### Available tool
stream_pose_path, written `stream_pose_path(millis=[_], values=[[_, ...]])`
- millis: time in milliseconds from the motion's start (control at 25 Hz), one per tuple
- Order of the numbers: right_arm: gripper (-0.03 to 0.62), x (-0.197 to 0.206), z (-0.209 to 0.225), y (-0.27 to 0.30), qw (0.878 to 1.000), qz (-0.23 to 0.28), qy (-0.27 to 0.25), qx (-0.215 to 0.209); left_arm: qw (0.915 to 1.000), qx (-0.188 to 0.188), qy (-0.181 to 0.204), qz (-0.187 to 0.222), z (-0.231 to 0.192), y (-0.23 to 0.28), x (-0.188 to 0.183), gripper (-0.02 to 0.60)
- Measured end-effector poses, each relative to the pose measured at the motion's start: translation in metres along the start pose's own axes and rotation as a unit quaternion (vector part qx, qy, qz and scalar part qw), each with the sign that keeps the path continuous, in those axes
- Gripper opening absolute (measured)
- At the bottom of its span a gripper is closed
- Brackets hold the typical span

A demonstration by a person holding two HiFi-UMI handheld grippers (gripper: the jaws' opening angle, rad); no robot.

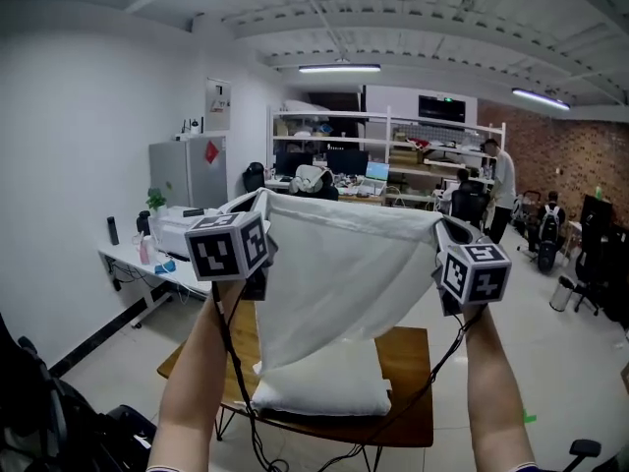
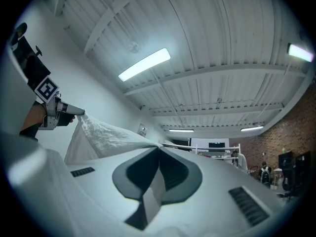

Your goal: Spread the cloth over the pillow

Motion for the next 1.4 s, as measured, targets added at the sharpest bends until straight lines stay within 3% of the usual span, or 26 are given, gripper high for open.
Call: stream_pose_path(millis=[360,640,1000,1400], values=[[0.020,-0.084,0.018,-0.015,0.999,0.050,-0.006,-0.004,0.9986,-0.018,0.026,0.043,0.021,-0.025,-0.071,0.014],[0.020,-0.111,0.013,-0.032,0.998,0.051,-0.012,-0.018,0.9972,-0.031,0.035,0.059,0.027,-0.049,-0.102,0.014],[0.020,-0.111,0.008,-0.047,0.998,0.048,-0.016,-0.034,0.9957,-0.039,0.041,0.073,0.031,-0.062,-0.119,0.014],[0.020,-0.062,-0.008,-0.045,0.998,0.013,0.005,-0.060,0.9966,-0.064,0.034,0.038,0.021,-0.061,-0.082,0.014]])
Point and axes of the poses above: the fingertips, and each gripper's own axes: y forward along the fingers, z to its right, x out of its underside, the point moved 9 cm from there along -y, backward along the fingers, and after that the axes turned 3 degrees about -x, right-handed, at the moved point
